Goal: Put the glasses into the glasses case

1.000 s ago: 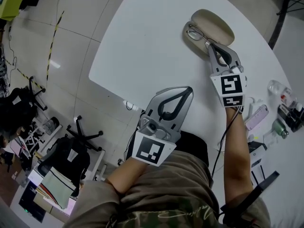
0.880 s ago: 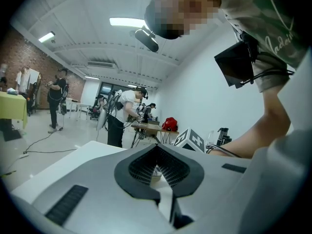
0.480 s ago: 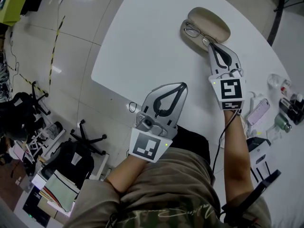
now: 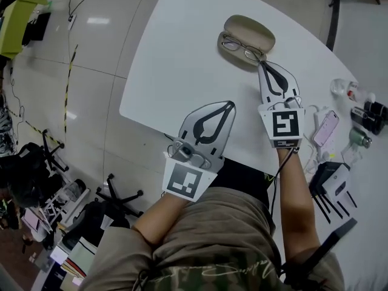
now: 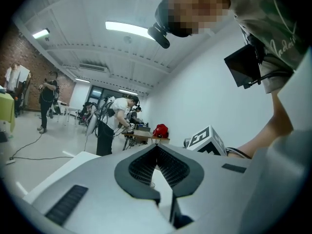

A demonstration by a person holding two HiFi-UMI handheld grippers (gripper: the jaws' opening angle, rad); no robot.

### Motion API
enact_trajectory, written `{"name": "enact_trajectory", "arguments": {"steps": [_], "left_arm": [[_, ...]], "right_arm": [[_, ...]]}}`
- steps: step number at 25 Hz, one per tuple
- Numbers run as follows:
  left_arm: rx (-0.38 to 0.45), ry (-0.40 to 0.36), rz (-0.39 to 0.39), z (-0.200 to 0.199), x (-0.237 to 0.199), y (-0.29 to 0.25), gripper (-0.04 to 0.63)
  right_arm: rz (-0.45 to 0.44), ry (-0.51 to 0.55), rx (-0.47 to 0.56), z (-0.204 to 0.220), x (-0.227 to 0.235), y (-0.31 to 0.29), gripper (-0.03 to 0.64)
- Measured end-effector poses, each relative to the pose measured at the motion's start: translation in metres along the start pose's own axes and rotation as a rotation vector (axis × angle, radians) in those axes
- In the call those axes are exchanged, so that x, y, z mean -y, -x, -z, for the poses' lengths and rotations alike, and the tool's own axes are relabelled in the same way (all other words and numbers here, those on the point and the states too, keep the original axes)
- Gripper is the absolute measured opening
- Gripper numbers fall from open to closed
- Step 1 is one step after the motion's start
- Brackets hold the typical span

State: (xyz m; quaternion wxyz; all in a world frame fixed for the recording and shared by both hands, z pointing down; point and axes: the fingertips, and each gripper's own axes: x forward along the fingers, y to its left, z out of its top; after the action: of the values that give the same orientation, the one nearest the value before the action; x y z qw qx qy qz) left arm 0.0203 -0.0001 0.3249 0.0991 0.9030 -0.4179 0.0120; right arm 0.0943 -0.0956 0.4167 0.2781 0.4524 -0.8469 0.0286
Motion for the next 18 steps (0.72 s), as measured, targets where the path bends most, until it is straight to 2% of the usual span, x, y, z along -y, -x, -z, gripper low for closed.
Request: {"name": "enact_trajectory", "arguments": {"steps": [8, 10, 14, 18], "left_arm": [[0.032, -0.023, 0.034, -0.020, 0.000, 0.009, 0.006], [0.047, -0.027, 0.024, -0.027, -0.002, 0.009, 0.006], [0.078, -0.016, 0.015, -0.041, -0.006, 0.011, 0.006], [0.084, -0.011, 0.057, -0.052, 0.000, 0.004, 0.006]], "right_arm": [[0.064, -0.001, 0.048, -0.028, -0.014, 0.035, 0.012], [0.076, -0.056, 0.055, -0.035, -0.016, 0.042, 0.012], [0.090, -0.258, 0.076, -0.045, -0.021, 0.059, 0.012], [0.144, -0.275, 0.103, -0.056, -0.018, 0.078, 0.012]]}}
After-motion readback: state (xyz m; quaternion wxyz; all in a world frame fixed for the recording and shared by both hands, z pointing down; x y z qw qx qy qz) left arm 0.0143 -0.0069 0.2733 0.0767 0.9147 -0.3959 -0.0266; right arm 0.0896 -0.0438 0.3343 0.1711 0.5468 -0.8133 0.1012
